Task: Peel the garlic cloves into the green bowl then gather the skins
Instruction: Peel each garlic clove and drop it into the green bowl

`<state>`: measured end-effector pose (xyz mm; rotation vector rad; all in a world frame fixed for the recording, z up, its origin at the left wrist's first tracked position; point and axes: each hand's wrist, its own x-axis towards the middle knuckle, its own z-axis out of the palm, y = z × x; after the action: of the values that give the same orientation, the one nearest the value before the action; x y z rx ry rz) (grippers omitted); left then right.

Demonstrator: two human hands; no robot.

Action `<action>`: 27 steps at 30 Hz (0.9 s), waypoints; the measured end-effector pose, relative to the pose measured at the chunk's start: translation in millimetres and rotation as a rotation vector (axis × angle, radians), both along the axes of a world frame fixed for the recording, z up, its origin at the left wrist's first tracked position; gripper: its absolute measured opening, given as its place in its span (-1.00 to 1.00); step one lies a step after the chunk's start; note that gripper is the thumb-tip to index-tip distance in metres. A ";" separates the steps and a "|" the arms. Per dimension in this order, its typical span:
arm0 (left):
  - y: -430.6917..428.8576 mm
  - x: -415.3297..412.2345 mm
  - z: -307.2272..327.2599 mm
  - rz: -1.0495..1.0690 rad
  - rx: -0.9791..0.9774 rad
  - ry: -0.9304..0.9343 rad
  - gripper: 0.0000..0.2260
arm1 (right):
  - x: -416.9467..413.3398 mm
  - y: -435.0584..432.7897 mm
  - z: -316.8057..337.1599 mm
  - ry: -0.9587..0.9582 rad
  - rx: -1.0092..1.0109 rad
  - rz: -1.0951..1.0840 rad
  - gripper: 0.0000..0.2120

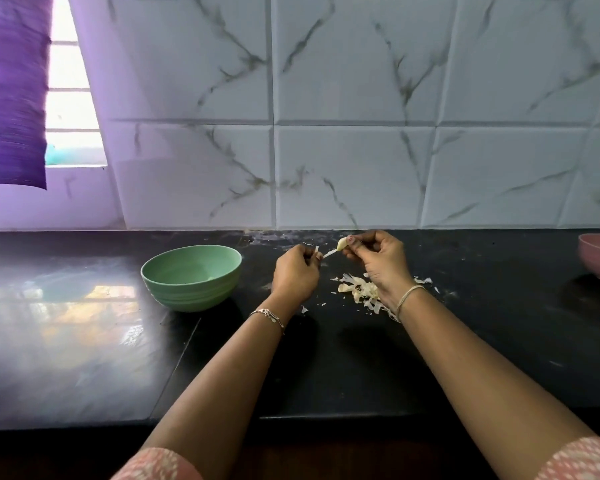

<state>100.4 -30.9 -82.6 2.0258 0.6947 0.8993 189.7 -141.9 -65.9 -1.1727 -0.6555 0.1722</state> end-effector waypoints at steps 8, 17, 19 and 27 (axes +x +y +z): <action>7.8 9.6 -12.9 0.023 0.175 0.146 -0.92 | 50.8 -37.3 -6.1 -0.053 -0.062 -0.225 -0.89; -8.9 22.6 -6.8 -0.009 0.310 0.226 -0.91 | 55.3 -23.5 -16.9 -0.176 -0.210 -0.286 -0.86; -8.8 23.0 -6.7 -0.024 0.318 0.230 -0.82 | 54.2 -23.5 -17.0 -0.180 -0.220 -0.287 -0.85; -4.4 21.8 -12.4 -0.113 0.320 0.190 -0.66 | 51.1 -23.0 -21.1 -0.174 -0.336 -0.172 -0.87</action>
<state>122.2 -35.3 -95.0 2.4336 0.5569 0.7974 240.8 -165.0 -87.0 -1.5743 -0.6914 0.0344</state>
